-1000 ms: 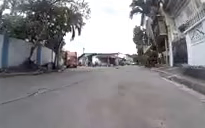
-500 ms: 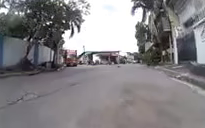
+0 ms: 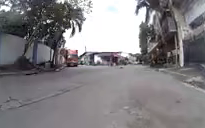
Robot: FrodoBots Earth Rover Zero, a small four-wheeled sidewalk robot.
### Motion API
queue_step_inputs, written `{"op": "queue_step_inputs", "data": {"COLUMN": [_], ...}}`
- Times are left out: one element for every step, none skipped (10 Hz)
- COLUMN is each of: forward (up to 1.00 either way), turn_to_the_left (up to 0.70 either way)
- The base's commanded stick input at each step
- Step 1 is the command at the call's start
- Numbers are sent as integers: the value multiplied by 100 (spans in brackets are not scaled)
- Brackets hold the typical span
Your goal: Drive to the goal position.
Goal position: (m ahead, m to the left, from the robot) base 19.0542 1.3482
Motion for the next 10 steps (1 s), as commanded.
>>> {"op": "queue_step_inputs", "data": {"forward": [100,100,100,100,100,100,100,100,100,100], "turn_to_the_left": [10,0,0,0,0,0,0,0,0,0]}}
